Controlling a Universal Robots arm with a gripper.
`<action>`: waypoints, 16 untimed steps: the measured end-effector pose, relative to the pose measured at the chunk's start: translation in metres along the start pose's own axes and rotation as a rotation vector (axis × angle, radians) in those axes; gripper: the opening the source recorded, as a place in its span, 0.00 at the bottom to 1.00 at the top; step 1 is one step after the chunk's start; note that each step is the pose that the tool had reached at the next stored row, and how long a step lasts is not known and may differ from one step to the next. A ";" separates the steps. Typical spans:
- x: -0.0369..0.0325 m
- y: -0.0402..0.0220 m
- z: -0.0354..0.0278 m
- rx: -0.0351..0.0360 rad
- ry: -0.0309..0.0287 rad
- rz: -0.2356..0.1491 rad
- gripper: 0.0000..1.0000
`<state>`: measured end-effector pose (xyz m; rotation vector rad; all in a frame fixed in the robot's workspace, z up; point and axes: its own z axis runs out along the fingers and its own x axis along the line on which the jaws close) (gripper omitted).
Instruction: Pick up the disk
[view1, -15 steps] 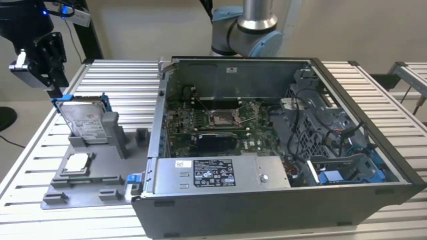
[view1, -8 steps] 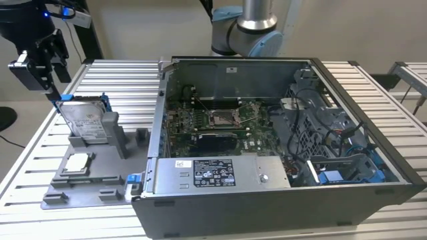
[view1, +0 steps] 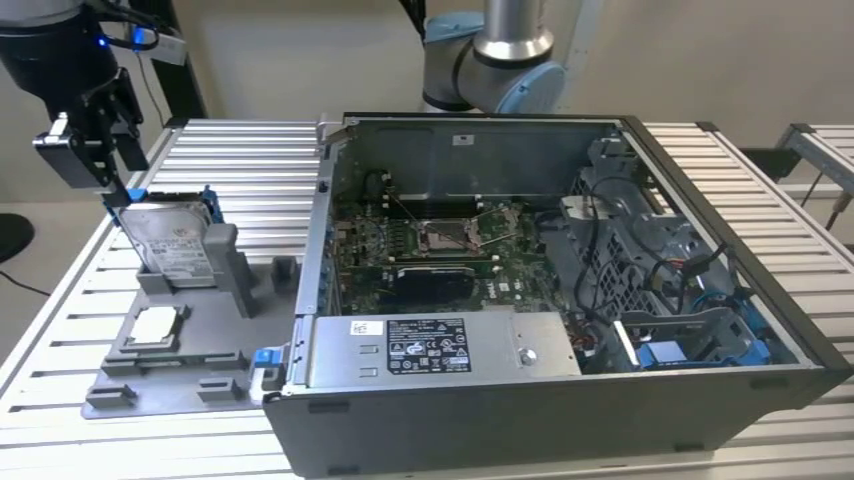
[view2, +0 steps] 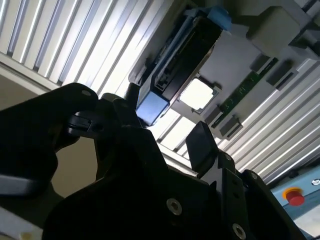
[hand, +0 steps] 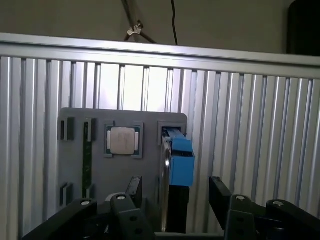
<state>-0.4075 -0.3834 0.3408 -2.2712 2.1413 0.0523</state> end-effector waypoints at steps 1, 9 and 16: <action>-0.0002 0.0011 0.0019 0.0006 -0.0013 -0.003 1.00; -0.0002 0.0061 0.0164 0.0045 -0.0101 -0.010 1.00; 0.0003 0.0060 0.0293 0.0061 -0.0213 -0.011 1.00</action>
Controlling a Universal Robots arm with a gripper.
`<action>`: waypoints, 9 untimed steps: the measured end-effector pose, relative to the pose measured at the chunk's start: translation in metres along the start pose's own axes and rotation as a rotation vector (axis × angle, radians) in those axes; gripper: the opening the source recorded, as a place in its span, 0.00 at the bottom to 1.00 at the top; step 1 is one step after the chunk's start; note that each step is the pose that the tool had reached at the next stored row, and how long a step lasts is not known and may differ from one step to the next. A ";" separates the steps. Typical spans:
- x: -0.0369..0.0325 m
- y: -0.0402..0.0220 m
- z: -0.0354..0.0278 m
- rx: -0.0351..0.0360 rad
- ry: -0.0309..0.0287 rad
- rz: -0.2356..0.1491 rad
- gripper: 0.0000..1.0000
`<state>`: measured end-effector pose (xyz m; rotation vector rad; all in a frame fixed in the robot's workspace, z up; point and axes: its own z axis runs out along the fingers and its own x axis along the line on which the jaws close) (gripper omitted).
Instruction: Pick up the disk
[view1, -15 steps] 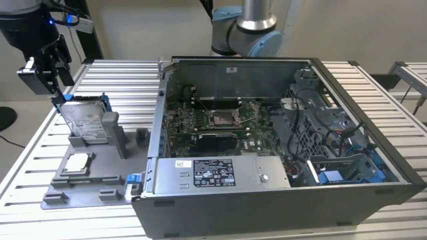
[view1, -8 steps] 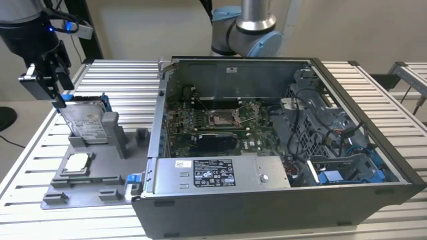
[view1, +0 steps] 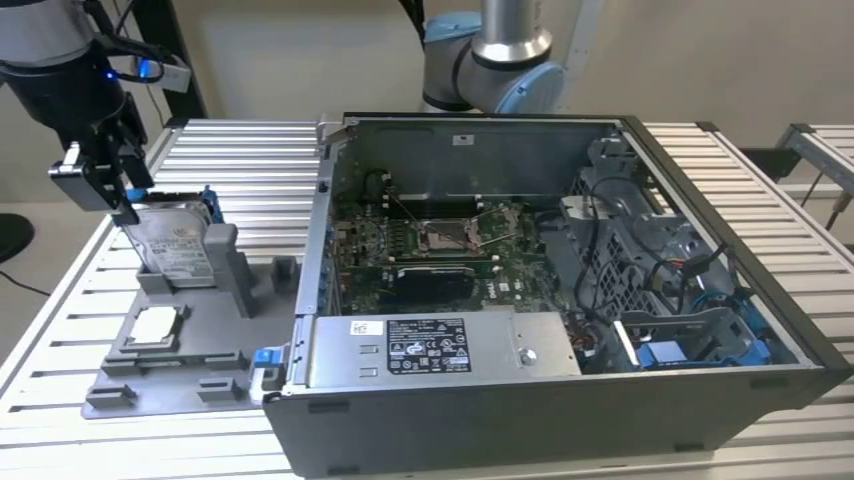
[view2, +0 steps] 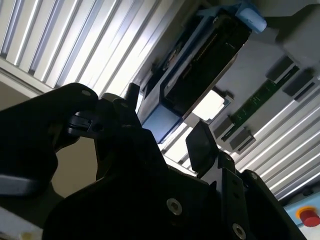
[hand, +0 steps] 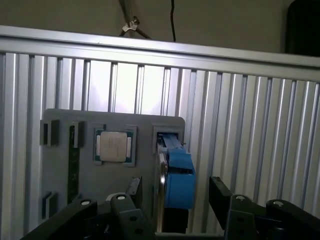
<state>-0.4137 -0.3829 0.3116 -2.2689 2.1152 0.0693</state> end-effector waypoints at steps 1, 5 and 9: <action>0.0001 0.0000 0.0017 0.0001 -0.0012 0.000 1.00; 0.0006 0.0000 0.0091 0.0004 -0.0059 0.000 1.00; 0.0010 0.0000 0.0163 0.0006 -0.0098 -0.001 1.00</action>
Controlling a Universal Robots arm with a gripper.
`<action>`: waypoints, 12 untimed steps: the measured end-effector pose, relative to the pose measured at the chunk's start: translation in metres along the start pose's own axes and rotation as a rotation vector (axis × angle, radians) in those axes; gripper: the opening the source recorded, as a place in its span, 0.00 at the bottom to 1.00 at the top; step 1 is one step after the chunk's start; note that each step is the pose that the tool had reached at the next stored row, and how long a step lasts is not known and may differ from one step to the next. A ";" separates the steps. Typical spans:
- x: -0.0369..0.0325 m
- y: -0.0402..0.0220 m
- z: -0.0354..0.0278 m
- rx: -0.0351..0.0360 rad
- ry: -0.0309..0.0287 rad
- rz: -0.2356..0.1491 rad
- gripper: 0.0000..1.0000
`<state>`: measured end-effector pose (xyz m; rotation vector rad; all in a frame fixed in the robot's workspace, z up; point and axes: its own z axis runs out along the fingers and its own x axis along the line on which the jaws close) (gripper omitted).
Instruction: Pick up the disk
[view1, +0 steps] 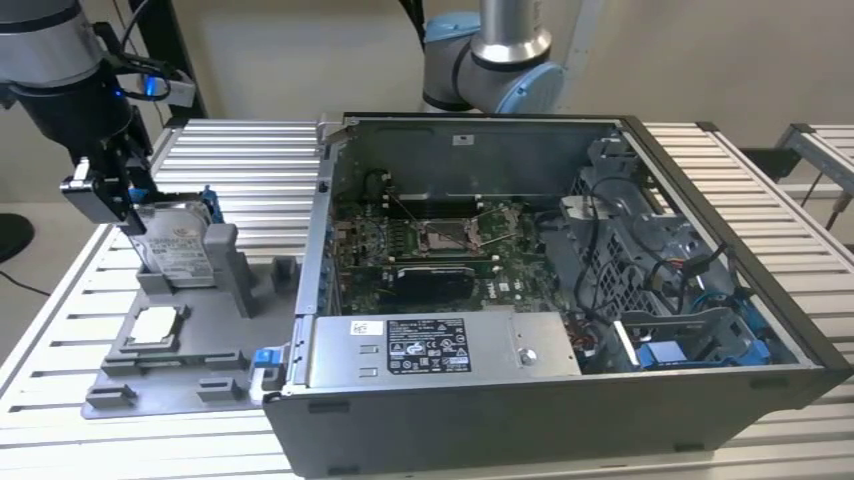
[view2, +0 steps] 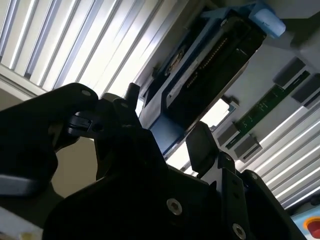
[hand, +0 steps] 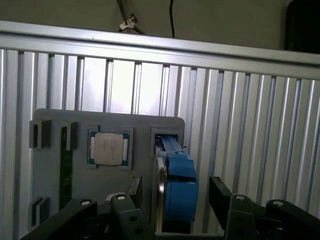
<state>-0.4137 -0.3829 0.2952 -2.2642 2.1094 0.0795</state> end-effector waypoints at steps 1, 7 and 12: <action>0.0001 0.0000 0.0018 0.0001 -0.0009 0.000 1.00; 0.0009 0.0000 0.0127 0.0005 -0.0067 0.000 1.00; 0.0011 0.0000 0.0158 0.0005 -0.0103 0.000 1.00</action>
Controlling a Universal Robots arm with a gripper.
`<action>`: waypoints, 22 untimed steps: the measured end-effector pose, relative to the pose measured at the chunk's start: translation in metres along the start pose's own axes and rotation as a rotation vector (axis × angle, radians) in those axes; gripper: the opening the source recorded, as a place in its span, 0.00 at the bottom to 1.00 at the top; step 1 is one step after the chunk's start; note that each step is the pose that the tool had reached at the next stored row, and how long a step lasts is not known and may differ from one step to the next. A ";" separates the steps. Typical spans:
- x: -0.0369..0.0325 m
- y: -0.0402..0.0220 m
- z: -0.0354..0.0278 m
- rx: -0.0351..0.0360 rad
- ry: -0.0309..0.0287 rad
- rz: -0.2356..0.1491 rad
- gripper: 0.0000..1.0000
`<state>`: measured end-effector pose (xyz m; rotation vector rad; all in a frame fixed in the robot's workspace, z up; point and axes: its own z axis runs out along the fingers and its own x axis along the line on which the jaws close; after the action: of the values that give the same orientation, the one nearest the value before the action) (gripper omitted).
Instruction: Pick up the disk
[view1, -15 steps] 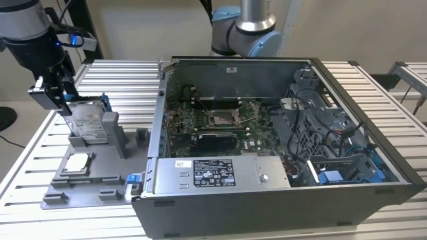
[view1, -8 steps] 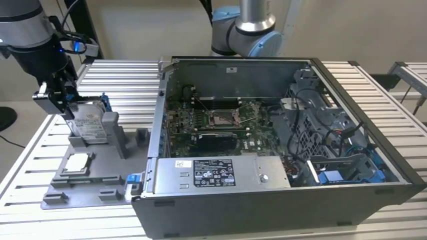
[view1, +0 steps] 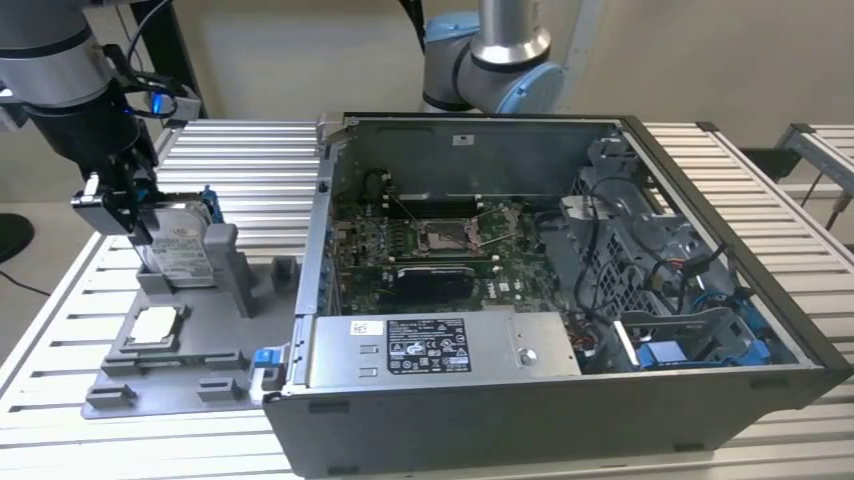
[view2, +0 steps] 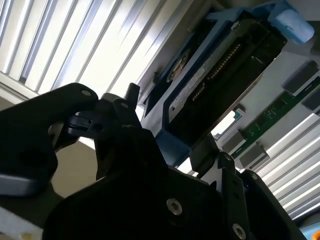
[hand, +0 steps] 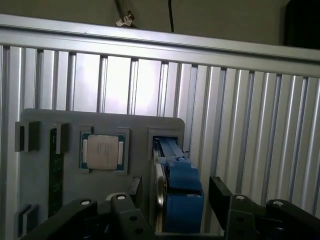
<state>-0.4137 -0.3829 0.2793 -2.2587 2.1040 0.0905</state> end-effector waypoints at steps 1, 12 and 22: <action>0.0000 0.0000 0.0000 -0.0001 -0.0001 0.000 1.00; -0.0003 -0.0001 0.0001 -0.0006 0.0106 0.000 1.00; -0.0032 -0.0003 0.0005 -0.0005 0.0106 0.000 1.00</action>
<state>-0.4137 -0.3797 0.2791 -2.2647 2.1092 0.0792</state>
